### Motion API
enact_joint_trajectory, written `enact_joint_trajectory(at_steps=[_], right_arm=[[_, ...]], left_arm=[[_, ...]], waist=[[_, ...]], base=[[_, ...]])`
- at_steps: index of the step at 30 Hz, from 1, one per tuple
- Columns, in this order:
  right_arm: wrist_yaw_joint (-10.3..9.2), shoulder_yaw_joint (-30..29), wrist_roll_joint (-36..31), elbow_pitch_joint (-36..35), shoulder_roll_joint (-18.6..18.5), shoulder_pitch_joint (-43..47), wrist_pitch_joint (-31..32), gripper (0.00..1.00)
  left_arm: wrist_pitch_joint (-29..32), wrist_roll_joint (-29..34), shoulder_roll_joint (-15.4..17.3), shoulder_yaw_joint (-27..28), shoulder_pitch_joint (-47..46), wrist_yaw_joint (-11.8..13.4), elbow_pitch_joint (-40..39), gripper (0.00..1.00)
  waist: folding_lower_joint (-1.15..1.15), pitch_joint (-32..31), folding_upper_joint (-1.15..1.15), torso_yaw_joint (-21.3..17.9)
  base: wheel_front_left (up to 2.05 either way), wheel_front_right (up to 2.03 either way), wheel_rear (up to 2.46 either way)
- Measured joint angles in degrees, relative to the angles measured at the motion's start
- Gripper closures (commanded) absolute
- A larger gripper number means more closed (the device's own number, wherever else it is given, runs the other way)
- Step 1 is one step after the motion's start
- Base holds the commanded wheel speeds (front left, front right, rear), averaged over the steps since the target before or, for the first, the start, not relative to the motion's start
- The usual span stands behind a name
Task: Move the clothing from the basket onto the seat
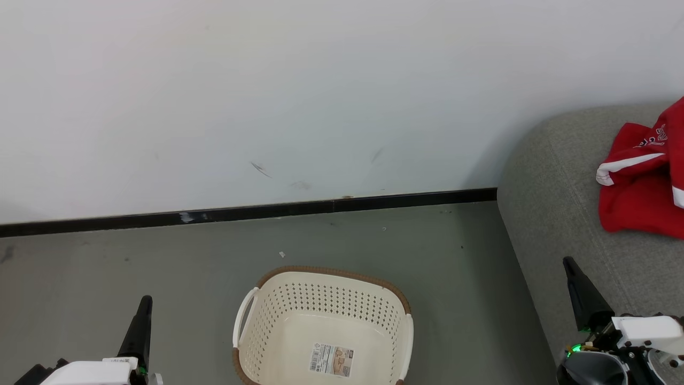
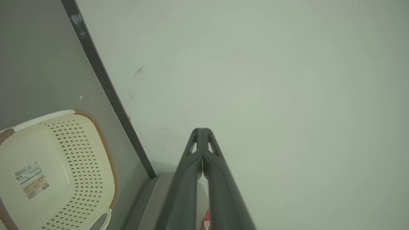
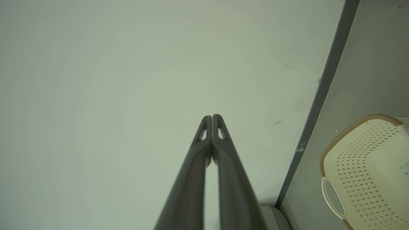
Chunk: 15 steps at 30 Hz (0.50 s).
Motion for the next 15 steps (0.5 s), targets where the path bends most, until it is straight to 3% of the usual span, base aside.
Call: enact_joint_trajectory(at_steps=[15], right_arm=[[0.00, 0.04, 0.00, -0.03, 0.00, 0.02, -0.01, 1.00]], left_arm=[[0.01, 0.01, -0.02, 0.07, 0.00, 0.00, -0.02, 1.00]], waist=[[0.00, 0.00, 0.00, 0.00]], base=[[0.00, 0.00, 0.00]])
